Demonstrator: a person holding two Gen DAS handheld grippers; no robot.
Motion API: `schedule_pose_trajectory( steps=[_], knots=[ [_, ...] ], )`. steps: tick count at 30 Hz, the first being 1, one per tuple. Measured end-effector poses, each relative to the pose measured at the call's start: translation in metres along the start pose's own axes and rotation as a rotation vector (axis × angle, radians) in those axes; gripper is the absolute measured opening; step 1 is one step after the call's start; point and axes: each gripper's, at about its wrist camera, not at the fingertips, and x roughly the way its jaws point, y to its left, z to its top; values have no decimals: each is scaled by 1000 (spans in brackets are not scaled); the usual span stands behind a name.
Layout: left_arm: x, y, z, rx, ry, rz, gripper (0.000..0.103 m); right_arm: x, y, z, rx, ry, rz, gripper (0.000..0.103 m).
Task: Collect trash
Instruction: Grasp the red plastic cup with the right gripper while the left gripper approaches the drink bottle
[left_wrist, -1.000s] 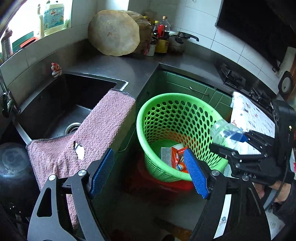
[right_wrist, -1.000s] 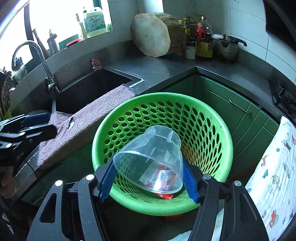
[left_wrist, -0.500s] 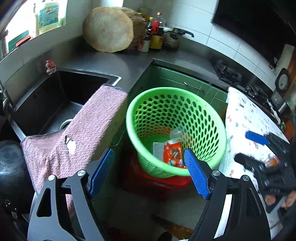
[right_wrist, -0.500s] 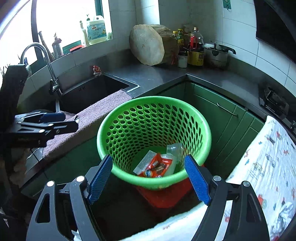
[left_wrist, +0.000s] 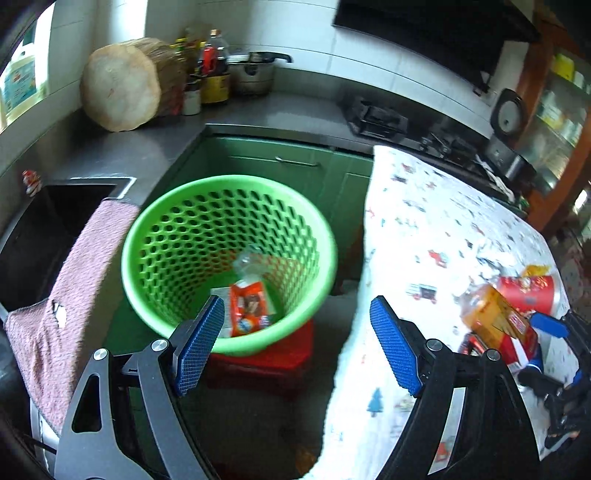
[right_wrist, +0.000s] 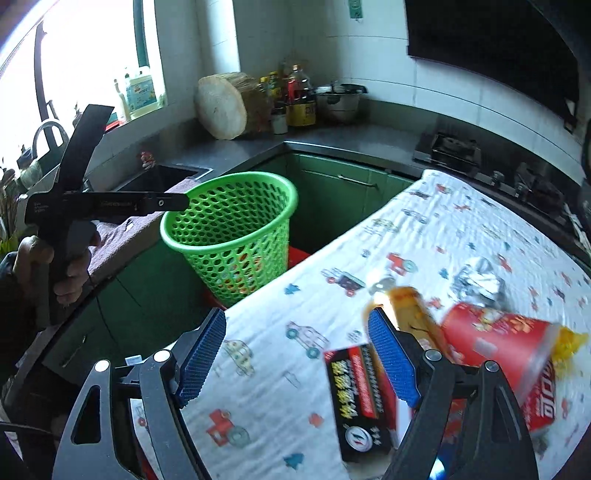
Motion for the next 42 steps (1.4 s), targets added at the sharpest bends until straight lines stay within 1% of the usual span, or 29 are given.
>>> schedule_pose_trajectory(
  steps=[6,10,13,14,16,18,19,21,23,26,28,30,31,32,33,34,35,36,42],
  knots=[
    [6,-52,-7,59,29,-66,81,-47,-62,-26,146,-59,-120,71],
    [8,-85,-11,95,47,-102,82,-60,-92,-34,198,-69,-175,68],
    [8,-105,-12,115,52,-129,83,-65,-108,-39,210,-69,-201,69],
    [8,-110,-13,119,53,-135,83,-66,-113,-41,213,-69,-205,72],
    [8,-116,-14,126,55,-140,83,-66,-123,-43,226,-58,-206,73],
    [10,-120,-14,127,60,-138,84,-64,-131,-46,242,-44,-186,72],
    [10,-121,-14,125,64,-137,84,-62,-133,-47,247,-41,-175,70],
    [13,-122,-14,121,70,-136,84,-59,-135,-47,253,-36,-158,61],
    [16,-125,-14,120,81,-139,84,-55,-136,-47,259,-34,-142,57],
    [20,-131,-16,120,98,-146,84,-46,-137,-45,275,-26,-102,46],
    [21,-136,-18,119,108,-155,84,-39,-138,-42,280,-19,-94,43],
    [22,-142,-20,118,118,-166,84,-33,-140,-39,284,-19,-79,36],
    [23,-145,-20,115,123,-173,84,-30,-141,-38,287,-18,-68,34],
    [24,-148,-20,108,129,-183,84,-26,-143,-38,289,-13,-58,28],
    [24,-151,-21,100,137,-190,84,-22,-143,-37,290,-6,-48,18],
    [26,-154,-21,90,148,-198,84,-20,-144,-36,290,0,-41,15],
    [27,-157,-21,81,158,-205,84,-20,-144,-35,290,-1,-31,9],
    [29,-161,-22,71,170,-211,84,-22,-143,-34,286,-11,-30,6],
    [39,-184,-25,-9,251,-261,84,-53,-136,-33,263,-80,-69,5]
  ],
)
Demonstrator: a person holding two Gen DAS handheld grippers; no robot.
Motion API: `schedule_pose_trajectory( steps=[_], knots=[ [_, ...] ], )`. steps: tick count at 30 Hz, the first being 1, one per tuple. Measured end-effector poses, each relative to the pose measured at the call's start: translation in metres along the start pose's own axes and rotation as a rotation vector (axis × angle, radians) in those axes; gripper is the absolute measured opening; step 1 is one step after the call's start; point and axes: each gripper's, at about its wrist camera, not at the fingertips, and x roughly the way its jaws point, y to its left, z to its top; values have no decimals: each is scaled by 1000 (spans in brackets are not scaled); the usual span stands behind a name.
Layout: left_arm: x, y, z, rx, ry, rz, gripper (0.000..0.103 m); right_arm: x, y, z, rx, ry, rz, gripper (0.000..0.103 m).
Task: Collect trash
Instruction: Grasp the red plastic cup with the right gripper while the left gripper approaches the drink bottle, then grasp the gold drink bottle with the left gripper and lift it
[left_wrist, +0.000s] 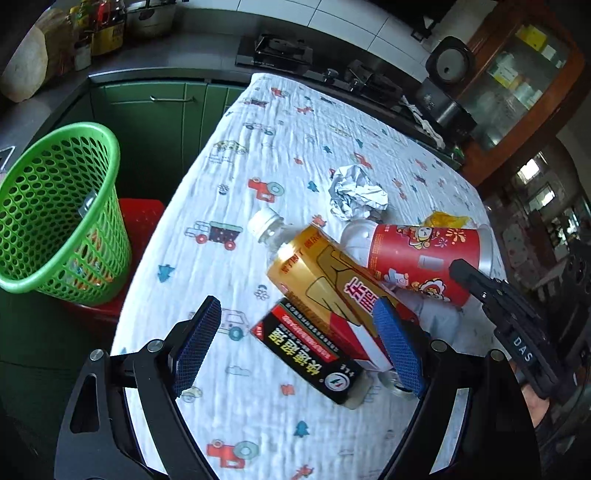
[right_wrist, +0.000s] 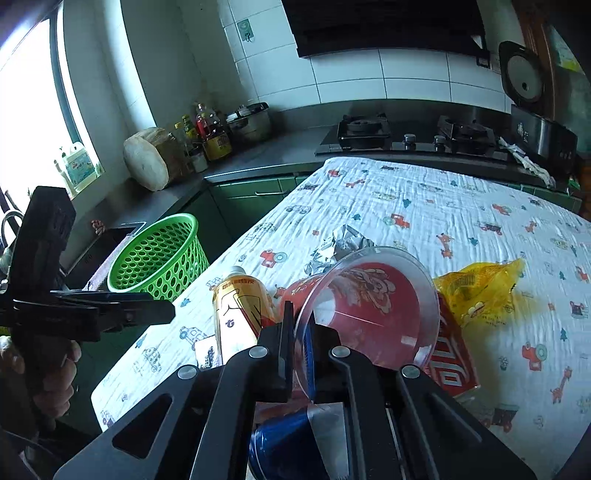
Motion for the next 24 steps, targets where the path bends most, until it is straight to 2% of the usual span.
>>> schedule_pose_trajectory(
  steps=[11,17,24],
  knots=[
    [48,-29,2,-165,116,3,83,-72,-9,-19,-27,-126,-106,5],
    [65,-38,1,-191,146,24,82,-93,-22,-34,3,-145,-130,5],
    [81,-41,6,-239,171,35,82,-99,-25,-47,18,-134,-140,5]
  ],
)
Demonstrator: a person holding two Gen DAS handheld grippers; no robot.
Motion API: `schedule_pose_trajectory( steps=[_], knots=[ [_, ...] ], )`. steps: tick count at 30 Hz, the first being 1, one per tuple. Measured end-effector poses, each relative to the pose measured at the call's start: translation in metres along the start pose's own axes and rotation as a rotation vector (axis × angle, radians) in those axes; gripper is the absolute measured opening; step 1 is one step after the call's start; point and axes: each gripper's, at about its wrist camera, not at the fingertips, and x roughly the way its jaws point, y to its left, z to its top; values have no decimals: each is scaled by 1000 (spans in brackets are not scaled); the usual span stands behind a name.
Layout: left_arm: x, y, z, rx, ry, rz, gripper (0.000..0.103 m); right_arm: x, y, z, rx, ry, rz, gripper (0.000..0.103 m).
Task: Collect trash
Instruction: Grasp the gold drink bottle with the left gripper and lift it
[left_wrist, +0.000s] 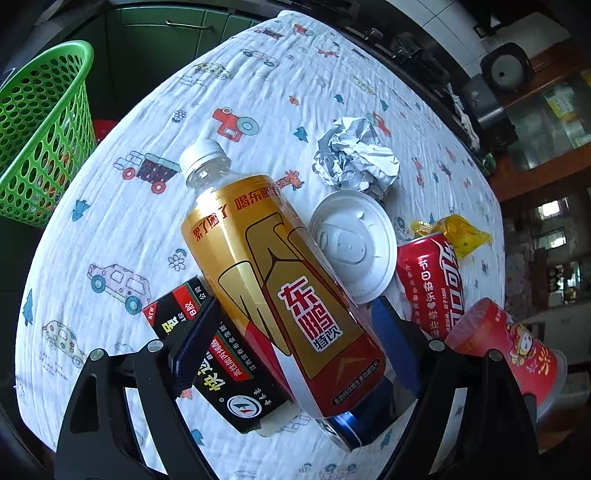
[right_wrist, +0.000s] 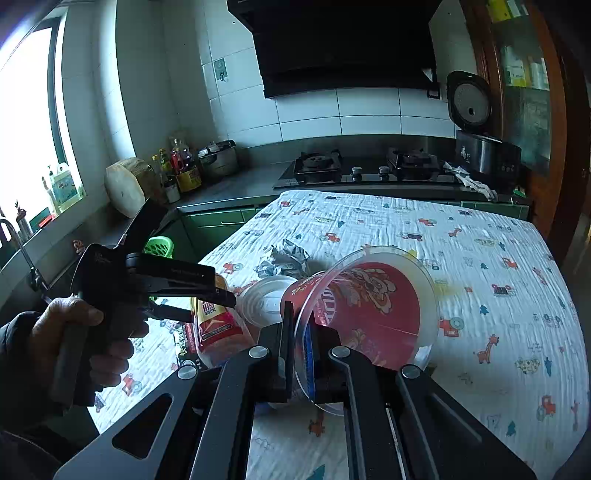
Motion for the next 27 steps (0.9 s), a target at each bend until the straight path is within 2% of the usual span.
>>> schedule_pose_trajectory(
  steps=[3,9,12,27],
  knots=[
    [6,-2,2,-15,11,33,78,-2,0,-3,3,1,-3,5],
    [12,-8,7,-1,15,55,78,-2,1,-4,15,3,-7,5],
    [10,-10,6,24,7,37,73,-1,3,-5,20,4,-4,5],
    [-31,-3,4,102,-44,-70,64,7,20,4,-9,2,34,5]
  ],
)
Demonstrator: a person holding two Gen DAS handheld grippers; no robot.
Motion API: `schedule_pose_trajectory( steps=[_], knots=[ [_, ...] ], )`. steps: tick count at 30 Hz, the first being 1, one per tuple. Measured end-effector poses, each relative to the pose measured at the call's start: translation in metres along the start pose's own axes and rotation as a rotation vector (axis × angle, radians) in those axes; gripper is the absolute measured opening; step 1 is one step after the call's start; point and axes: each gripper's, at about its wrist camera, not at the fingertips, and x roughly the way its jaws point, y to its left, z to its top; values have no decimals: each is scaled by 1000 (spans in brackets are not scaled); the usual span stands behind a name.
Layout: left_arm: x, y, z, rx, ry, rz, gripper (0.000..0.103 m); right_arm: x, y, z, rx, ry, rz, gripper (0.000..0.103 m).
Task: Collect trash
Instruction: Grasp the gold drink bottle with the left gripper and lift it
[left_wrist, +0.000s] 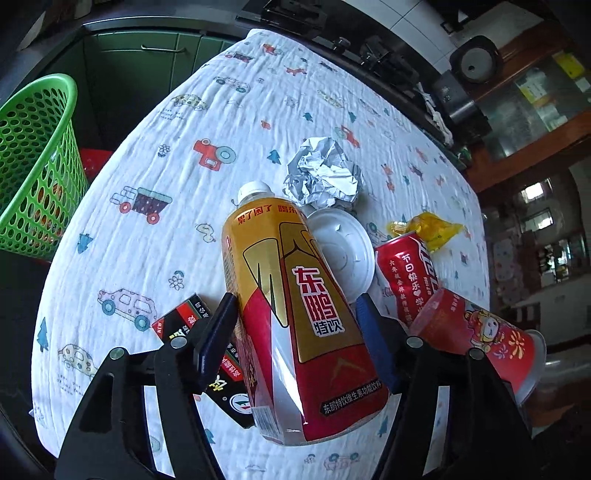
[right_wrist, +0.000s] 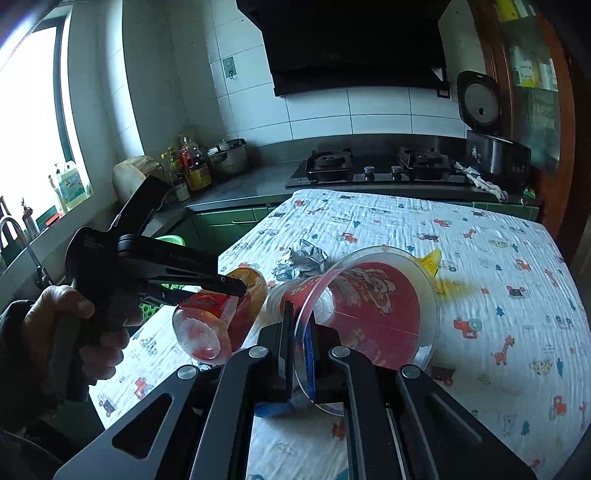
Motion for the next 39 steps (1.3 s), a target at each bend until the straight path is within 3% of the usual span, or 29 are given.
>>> schedule_pose_trajectory(
  steps=[7,8,9,12,17,19,24,27,33,39],
  knots=[
    [-35,15,7,10,-61,-36,59,9,13,10,-28,-4,27,5],
    [-39,18,8,8,-67,-41,55,11,16,11,-33,-4,34,5],
    [-43,22,10,6,-70,-46,36,13,18,13,-38,-3,40,5],
    [-36,30,11,17,-24,-99,33,20,28,16,-52,-3,58,5],
    [-21,35,1,49,21,-97,30,25,37,16,-68,6,72,5],
    [-19,32,-2,87,29,-94,34,26,37,15,-65,11,70,5],
    [-24,24,-12,176,34,-81,67,23,33,13,-56,8,59,5],
    [-24,18,-18,231,50,-93,69,20,30,12,-53,5,53,6],
    [-19,5,-35,351,74,-26,77,14,22,8,-41,9,36,6],
    [-4,-1,-40,384,111,24,77,11,16,4,-31,17,24,6]
  ],
)
